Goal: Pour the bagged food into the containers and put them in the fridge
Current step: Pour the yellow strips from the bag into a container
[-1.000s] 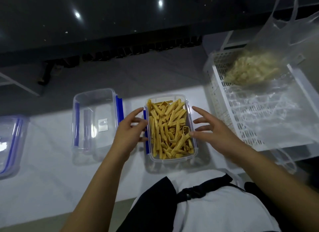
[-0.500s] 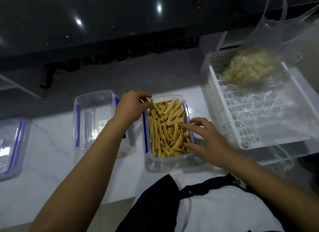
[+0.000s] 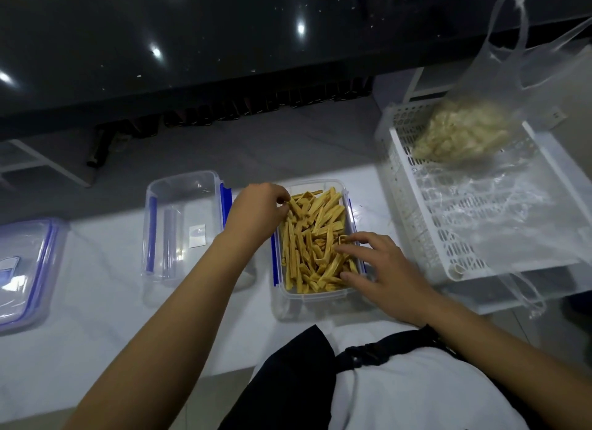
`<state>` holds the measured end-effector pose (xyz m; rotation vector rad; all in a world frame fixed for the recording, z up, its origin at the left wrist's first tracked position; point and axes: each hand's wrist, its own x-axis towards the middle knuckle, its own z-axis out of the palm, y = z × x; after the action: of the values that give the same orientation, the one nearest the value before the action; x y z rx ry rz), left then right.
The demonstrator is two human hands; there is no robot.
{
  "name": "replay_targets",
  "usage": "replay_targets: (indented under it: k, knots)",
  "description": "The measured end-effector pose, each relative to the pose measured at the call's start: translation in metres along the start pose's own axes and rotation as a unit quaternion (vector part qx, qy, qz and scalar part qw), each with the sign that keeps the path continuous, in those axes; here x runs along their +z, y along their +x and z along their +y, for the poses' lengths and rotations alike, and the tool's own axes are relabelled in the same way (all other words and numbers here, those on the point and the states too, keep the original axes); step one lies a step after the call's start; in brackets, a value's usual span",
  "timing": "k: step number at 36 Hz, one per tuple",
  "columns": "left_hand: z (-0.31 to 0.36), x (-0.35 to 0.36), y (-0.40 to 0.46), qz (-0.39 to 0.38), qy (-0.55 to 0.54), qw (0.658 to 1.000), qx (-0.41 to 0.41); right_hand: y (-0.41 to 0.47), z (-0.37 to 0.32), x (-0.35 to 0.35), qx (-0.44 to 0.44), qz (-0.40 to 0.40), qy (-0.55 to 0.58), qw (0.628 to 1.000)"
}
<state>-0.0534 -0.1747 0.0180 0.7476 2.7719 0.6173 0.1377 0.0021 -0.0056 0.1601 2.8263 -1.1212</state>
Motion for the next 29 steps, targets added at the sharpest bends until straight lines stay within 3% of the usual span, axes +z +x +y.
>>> replay_targets:
  k: [9, 16, 24, 29]
  knots:
    - [0.011, -0.004, 0.000, -0.042, 0.057, 0.997, 0.014, -0.001, 0.002, 0.000, -0.003, 0.000, -0.009, 1.000]
    - [-0.001, -0.006, -0.007, -0.001, -0.013, 1.000, -0.015, -0.001, 0.002, 0.004, -0.008, 0.025, -0.015, 1.000]
    - [-0.012, -0.008, 0.001, -0.023, -0.206, 0.974, -0.089, 0.006, -0.004, 0.008, -0.014, 0.050, -0.058, 0.997]
    - [-0.015, 0.003, -0.001, 0.005, -0.227, 0.971, -0.078, 0.006, -0.003, 0.008, -0.011, 0.042, -0.061, 0.997]
